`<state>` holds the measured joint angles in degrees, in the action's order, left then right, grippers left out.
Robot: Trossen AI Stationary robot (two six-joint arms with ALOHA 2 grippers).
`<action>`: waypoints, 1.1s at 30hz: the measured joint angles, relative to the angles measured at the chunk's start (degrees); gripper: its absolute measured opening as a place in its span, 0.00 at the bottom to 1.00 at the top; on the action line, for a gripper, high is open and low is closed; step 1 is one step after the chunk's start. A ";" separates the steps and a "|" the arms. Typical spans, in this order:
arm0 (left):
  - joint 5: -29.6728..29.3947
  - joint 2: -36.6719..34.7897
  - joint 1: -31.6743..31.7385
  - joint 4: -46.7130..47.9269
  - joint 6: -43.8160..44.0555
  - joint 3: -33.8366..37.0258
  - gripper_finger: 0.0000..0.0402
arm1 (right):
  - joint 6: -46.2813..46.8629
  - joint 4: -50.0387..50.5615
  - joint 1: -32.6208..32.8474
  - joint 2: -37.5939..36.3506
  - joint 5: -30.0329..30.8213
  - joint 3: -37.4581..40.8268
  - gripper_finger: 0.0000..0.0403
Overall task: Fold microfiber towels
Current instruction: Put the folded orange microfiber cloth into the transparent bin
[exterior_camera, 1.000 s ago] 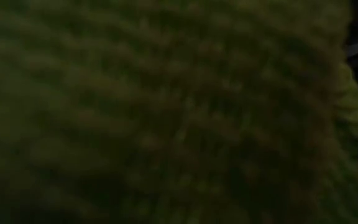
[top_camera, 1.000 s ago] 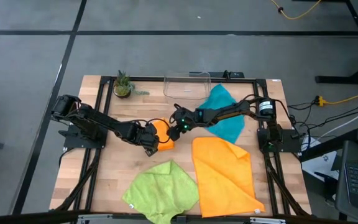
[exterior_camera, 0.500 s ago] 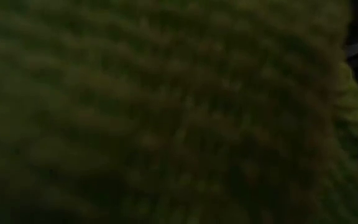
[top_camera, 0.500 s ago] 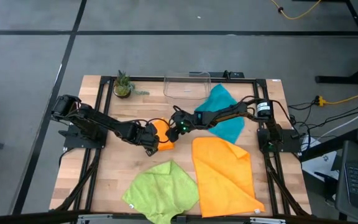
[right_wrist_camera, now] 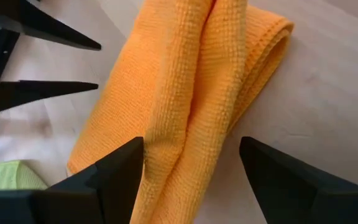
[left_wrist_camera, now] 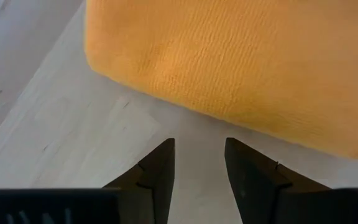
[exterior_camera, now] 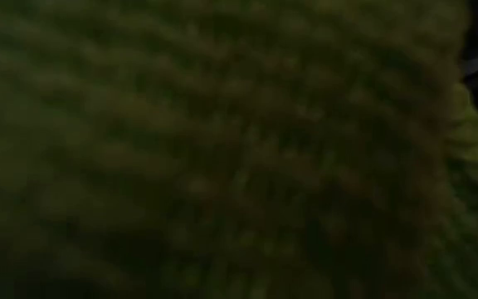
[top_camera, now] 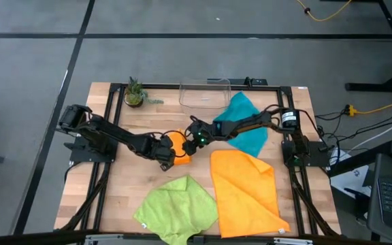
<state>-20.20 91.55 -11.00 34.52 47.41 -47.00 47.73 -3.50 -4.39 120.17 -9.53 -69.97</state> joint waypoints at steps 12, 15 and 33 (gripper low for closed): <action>-1.32 3.01 -0.04 -3.58 -1.48 0.02 0.34 | 2.62 -7.96 0.93 3.73 0.14 0.08 0.68; -1.32 3.01 -0.04 -3.75 -1.48 0.02 0.34 | 1.49 -9.22 0.97 3.84 0.12 0.15 0.68; -1.34 3.01 -0.04 -3.85 -1.44 0.02 0.34 | -5.46 -11.59 2.01 5.40 0.75 0.23 0.17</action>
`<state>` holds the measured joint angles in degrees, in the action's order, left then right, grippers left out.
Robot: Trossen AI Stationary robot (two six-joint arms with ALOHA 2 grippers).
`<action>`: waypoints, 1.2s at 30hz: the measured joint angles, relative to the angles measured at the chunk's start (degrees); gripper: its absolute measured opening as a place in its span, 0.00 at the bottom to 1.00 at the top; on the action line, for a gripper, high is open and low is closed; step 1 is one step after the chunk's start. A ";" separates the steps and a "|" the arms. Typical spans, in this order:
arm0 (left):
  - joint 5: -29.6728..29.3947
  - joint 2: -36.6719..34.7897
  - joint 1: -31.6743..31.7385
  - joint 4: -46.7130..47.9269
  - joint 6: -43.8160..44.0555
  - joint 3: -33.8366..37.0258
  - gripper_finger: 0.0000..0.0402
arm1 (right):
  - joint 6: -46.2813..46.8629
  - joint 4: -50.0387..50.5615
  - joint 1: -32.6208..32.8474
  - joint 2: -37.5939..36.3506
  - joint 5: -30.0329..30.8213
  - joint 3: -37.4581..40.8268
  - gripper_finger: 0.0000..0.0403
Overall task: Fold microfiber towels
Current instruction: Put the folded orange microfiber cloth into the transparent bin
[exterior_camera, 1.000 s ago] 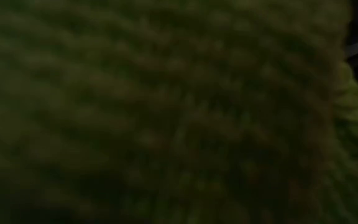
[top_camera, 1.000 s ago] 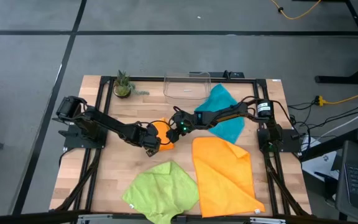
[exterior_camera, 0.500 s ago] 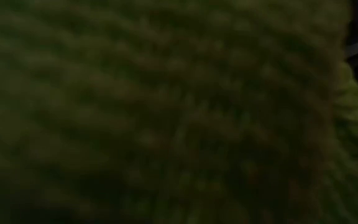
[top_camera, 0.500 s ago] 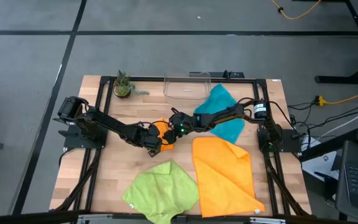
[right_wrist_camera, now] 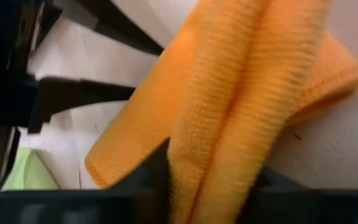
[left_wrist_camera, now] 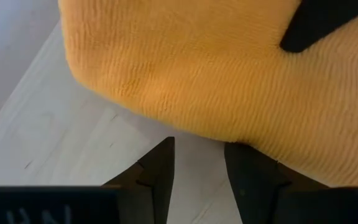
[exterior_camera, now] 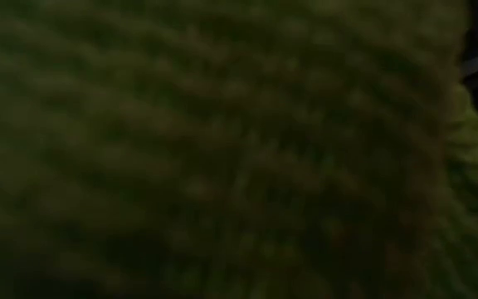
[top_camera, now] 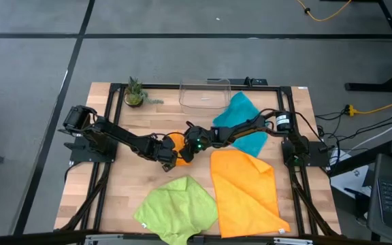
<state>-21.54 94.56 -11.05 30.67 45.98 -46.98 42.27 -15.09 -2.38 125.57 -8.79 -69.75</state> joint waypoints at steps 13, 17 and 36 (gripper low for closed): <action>0.02 -5.39 -2.34 13.87 5.76 -0.02 0.34 | -13.71 15.14 -2.72 0.66 -1.36 -12.49 0.04; -0.39 -8.21 -5.05 17.64 10.18 -0.02 0.34 | -21.74 30.08 -3.63 0.54 4.22 -21.20 0.04; -6.76 -14.36 -13.76 25.01 25.99 -0.02 0.34 | -62.97 88.22 -10.58 0.06 41.02 -65.28 0.04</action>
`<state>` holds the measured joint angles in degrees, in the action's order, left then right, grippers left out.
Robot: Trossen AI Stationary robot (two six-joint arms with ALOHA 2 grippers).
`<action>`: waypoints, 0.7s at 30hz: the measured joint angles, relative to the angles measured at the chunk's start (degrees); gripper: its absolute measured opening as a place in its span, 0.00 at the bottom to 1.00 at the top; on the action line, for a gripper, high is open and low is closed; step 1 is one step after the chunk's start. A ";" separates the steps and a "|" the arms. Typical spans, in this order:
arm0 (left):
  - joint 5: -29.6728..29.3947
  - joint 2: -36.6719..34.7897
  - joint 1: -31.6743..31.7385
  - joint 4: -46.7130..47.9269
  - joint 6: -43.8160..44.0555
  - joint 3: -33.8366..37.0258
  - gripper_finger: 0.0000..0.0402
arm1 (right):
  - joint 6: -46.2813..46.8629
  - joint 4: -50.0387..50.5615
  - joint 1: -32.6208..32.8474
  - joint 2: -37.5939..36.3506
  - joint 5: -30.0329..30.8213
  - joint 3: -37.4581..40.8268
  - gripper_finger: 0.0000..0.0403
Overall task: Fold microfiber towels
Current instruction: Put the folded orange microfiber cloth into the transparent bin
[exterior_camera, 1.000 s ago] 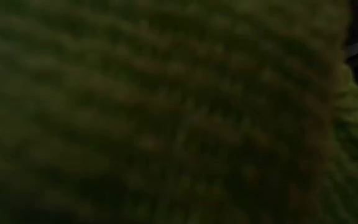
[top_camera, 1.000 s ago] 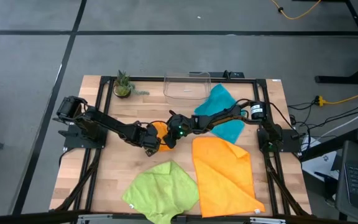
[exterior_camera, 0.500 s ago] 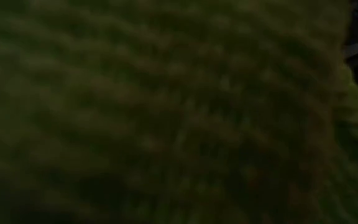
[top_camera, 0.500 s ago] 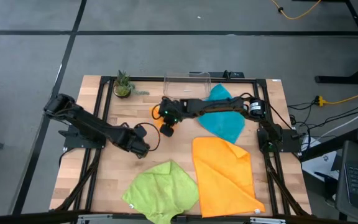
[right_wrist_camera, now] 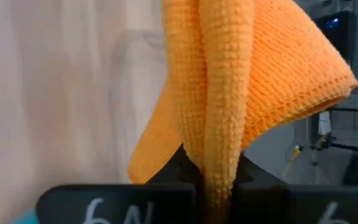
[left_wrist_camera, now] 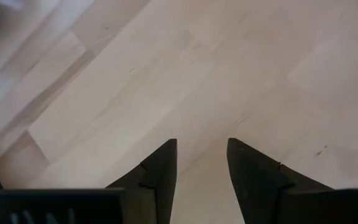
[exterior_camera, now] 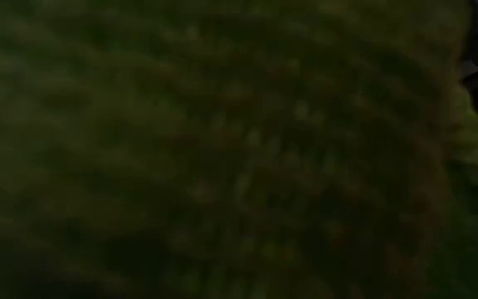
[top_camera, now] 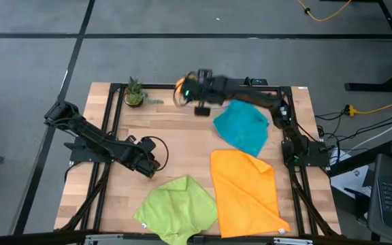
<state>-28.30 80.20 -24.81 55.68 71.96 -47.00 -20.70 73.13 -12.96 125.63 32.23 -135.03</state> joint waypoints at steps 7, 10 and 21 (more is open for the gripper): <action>-0.39 0.00 0.03 -0.51 0.01 0.00 0.34 | -7.82 4.12 -16.35 -1.94 -30.32 1.21 0.04; -0.77 0.00 0.06 -1.34 -0.01 0.00 0.34 | -9.72 -0.95 -21.99 -1.67 -35.91 1.21 0.04; -2.49 0.00 0.14 -3.02 -0.04 0.00 0.34 | -24.04 -5.57 -28.15 -1.63 -53.53 10.72 0.04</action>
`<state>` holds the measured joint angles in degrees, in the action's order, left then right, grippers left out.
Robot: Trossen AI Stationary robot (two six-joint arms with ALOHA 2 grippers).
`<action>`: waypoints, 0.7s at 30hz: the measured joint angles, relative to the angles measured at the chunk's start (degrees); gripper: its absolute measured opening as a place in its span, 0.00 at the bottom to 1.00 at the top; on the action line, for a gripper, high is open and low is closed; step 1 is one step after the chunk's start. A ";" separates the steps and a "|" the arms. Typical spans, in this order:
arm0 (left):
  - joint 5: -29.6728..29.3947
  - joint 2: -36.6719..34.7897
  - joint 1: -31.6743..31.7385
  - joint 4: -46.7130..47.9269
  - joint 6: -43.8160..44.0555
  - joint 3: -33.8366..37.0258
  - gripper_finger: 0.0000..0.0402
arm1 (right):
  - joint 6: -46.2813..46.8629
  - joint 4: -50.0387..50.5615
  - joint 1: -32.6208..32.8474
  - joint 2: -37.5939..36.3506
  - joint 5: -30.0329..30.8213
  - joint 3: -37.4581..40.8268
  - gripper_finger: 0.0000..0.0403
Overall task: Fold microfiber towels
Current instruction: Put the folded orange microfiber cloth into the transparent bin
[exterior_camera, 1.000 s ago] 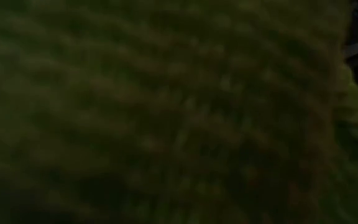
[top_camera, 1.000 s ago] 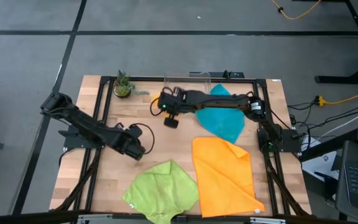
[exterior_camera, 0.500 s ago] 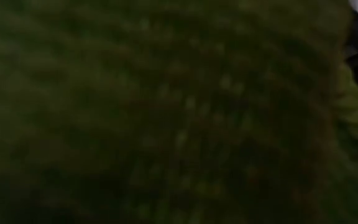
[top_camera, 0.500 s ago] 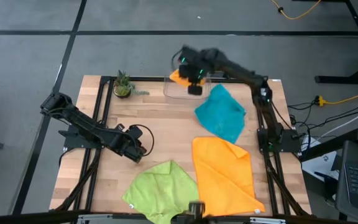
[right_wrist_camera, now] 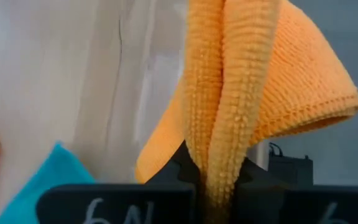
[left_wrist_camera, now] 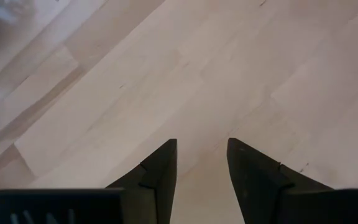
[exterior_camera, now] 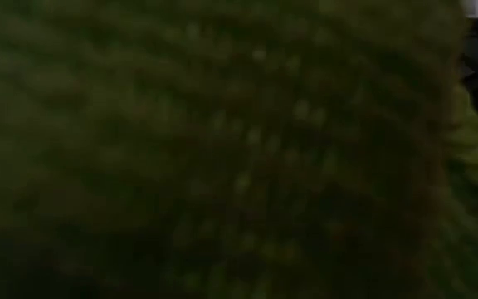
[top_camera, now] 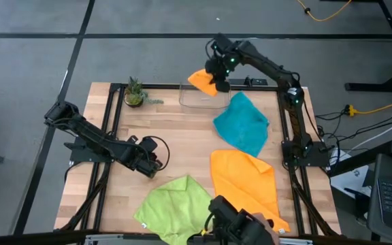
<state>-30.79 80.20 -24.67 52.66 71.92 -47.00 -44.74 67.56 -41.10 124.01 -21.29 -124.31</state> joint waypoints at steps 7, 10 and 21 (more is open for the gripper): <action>-0.10 0.02 0.99 -0.53 -0.04 0.00 0.34 | -7.09 -6.97 0.08 0.20 -4.55 13.41 0.04; -0.11 0.02 1.74 -1.11 -0.04 0.00 0.34 | -8.10 -10.11 0.09 0.20 -5.57 17.64 0.04; -0.08 0.02 3.41 -2.62 -0.09 0.00 0.34 | -8.19 -16.43 0.22 0.13 -12.89 23.27 0.08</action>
<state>-30.87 80.23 -21.26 50.04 71.83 -47.00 -52.93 51.13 -40.89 124.14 -34.18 -101.04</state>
